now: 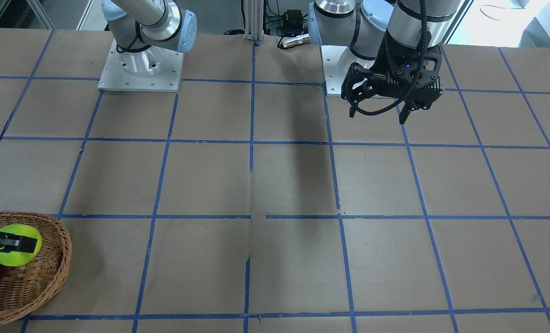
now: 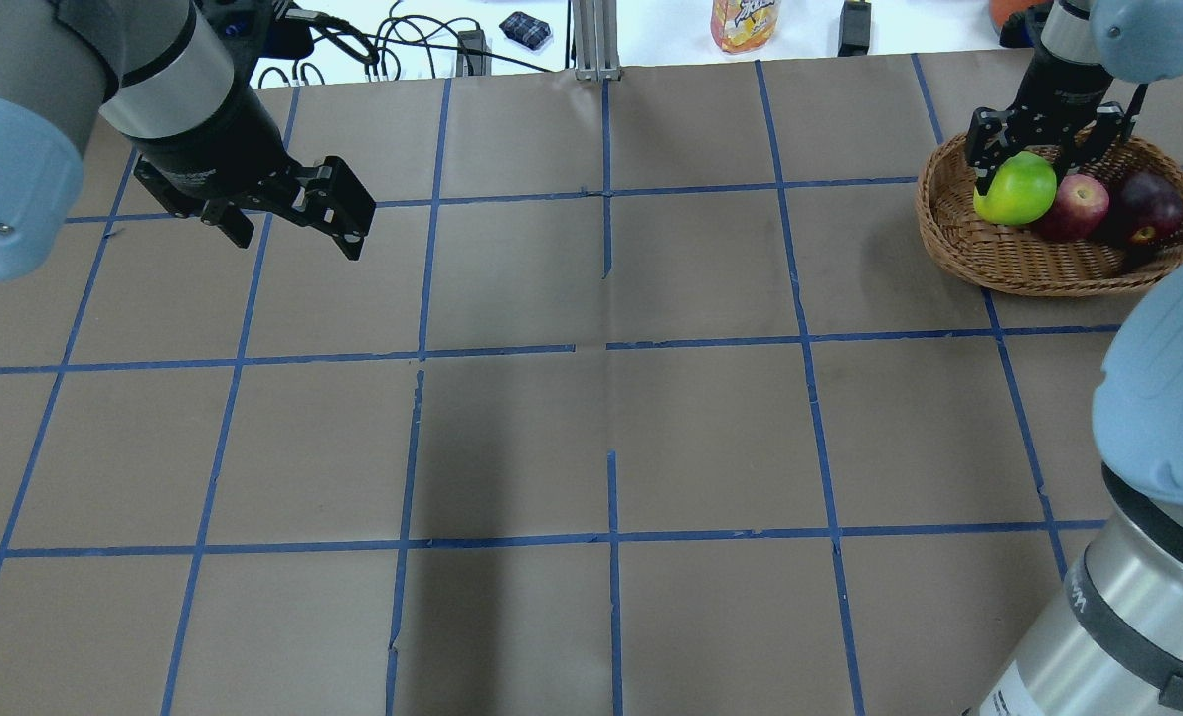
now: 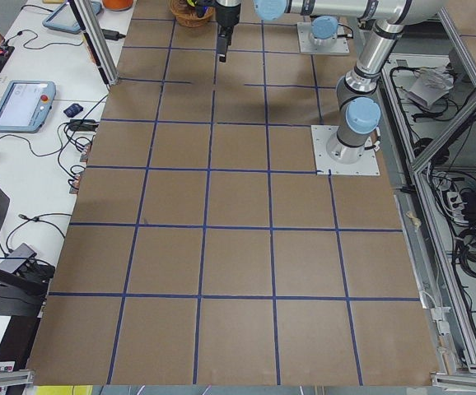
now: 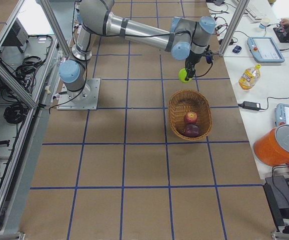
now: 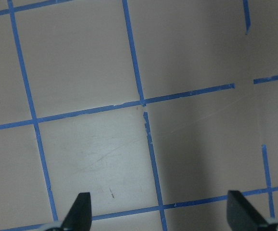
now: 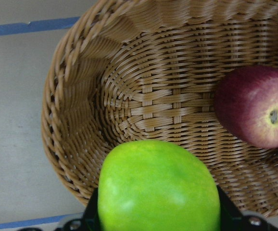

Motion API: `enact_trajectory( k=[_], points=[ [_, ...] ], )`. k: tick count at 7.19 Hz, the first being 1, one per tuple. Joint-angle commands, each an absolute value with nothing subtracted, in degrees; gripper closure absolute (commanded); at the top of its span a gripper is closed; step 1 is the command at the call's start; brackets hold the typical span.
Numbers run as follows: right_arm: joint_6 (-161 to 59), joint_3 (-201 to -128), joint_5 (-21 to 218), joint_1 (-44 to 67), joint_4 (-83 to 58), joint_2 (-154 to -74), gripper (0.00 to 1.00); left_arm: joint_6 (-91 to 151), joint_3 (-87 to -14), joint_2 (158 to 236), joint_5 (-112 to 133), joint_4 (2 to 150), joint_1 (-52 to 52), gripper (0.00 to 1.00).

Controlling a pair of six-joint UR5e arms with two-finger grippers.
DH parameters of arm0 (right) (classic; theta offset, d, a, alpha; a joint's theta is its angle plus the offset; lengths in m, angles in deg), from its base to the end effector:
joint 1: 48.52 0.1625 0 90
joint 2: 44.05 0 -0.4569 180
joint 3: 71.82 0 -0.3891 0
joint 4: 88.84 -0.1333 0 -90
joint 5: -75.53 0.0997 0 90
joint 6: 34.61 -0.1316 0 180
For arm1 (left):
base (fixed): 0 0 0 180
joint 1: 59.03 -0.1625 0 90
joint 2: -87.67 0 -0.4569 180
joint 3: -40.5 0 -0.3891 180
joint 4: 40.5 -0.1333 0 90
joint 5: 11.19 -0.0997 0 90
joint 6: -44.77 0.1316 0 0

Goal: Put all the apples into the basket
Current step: 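Lower the green apple into the basket and open the right gripper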

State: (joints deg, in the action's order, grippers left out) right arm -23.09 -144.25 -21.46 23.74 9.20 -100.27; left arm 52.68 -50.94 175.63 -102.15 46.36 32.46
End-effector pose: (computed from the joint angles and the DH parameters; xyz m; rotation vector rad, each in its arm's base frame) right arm -0.1040 -0.7099 0.2902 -0.1521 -3.0451 -0.2577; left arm -0.1436 -0.4773 0.4984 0.2548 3.1092 -0.1002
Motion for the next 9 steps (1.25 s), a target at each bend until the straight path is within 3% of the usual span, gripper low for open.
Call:
enact_trajectory(
  k=[1, 2, 3, 4, 5, 9],
  points=[
    [-23.00, -144.59, -22.91, 22.68, 9.95, -98.19, 1.00, 52.68, -51.00, 175.47, -102.16, 46.42, 32.38, 0.00],
    [-20.92, -144.68, -23.43, 22.59, 10.12, -97.49, 0.96, 52.68, -50.91, 175.38, -102.24, 46.42, 32.46, 0.00],
    [-19.42, -144.59, -22.83, 22.59, 9.95, -96.88, 0.63, 52.68, -50.91, 175.47, -102.24, 46.42, 32.46, 0.00],
    [-19.23, -144.50, -22.56, 22.67, 9.95, -96.70, 0.38, 52.68, -50.91, 175.38, -102.33, 46.42, 32.38, 0.00],
    [-19.05, -144.59, -22.56, 22.59, 11.25, -95.91, 0.00, 52.68, -51.00, 175.38, -102.33, 46.42, 32.46, 0.00],
    [-19.22, -144.15, -22.21, 23.81, 7.16, -100.70, 0.00, 52.68, -51.08, 175.30, -102.24, 46.42, 32.38, 0.00]
  ],
)
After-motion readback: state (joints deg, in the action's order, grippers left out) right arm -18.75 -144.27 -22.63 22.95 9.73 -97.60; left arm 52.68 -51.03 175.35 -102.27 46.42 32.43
